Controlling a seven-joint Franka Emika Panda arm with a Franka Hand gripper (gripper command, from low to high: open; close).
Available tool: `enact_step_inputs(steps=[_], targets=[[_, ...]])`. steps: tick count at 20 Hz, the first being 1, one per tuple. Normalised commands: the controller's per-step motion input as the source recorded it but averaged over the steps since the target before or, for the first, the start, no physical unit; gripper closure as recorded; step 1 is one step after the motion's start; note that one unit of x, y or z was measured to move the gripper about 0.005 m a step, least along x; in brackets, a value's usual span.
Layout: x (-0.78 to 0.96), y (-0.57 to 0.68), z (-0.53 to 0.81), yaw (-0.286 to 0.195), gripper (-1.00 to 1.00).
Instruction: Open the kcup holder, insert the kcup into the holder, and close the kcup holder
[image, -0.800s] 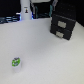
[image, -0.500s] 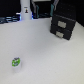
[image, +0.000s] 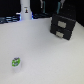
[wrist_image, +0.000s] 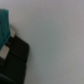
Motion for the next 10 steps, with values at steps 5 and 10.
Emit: enact_step_inputs(steps=[5,10], targets=[[-0.36,0.61,-0.07,-0.190,-1.00],[-0.31,0.56,-0.12,-0.145,-1.00]])
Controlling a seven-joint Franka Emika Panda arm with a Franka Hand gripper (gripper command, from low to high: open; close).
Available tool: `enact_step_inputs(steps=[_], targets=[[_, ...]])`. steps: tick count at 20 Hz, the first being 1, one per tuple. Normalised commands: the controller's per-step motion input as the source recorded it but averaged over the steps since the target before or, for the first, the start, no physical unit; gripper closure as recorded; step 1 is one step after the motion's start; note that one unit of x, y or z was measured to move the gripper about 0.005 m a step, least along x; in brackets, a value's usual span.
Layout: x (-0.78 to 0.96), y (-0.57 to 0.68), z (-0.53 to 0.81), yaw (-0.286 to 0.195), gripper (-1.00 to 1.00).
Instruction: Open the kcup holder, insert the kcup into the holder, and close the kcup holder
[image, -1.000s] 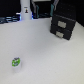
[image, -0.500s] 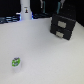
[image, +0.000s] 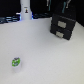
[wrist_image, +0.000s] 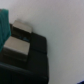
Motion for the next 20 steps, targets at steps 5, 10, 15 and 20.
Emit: enact_step_inputs(steps=[5,10,15,20], targets=[[-0.31,0.67,-0.21,-0.165,-1.00],[-0.29,0.61,-0.27,-0.161,-1.00],[-0.22,0.49,-0.35,-0.145,-1.00],[-0.17,0.32,-0.41,-0.114,-1.00]])
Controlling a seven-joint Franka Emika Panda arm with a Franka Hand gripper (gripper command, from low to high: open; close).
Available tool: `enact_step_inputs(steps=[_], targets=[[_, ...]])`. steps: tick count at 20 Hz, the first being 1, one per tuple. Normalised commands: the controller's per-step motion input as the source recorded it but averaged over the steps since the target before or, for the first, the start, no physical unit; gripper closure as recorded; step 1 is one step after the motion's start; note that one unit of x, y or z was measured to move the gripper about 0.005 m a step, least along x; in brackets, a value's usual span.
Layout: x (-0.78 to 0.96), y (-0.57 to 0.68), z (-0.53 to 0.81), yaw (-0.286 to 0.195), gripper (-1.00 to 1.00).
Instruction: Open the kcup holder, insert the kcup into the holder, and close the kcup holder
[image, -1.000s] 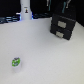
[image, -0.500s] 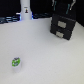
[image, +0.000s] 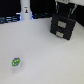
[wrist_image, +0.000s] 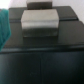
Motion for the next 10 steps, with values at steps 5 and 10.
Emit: enact_step_inputs(steps=[5,10], targets=[[-0.14,0.24,-0.44,-0.071,-1.00],[-0.25,0.14,-0.46,-0.026,-1.00]])
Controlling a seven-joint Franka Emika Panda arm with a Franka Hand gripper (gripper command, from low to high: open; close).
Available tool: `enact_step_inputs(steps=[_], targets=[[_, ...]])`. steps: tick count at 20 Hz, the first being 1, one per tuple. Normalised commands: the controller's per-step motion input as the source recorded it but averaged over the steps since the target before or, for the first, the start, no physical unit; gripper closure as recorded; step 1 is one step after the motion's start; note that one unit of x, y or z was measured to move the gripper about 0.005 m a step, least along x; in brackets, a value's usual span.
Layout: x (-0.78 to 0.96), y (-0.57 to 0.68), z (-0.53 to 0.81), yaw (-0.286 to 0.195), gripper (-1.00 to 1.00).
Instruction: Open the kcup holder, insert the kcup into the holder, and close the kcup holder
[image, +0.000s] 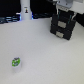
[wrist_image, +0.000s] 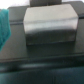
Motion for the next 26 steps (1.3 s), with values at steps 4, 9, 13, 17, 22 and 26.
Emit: enact_step_inputs(steps=[4,9,13,17,22,26], targets=[[-0.30,0.05,-0.45,-0.002,-1.00],[-0.28,0.04,-0.42,-0.001,-1.00],[-0.18,0.03,-0.11,-0.022,1.00],[0.02,-0.01,0.00,-0.002,1.00],[0.04,-0.01,-0.01,-0.003,1.00],[0.45,-0.08,0.11,-0.013,1.00]])
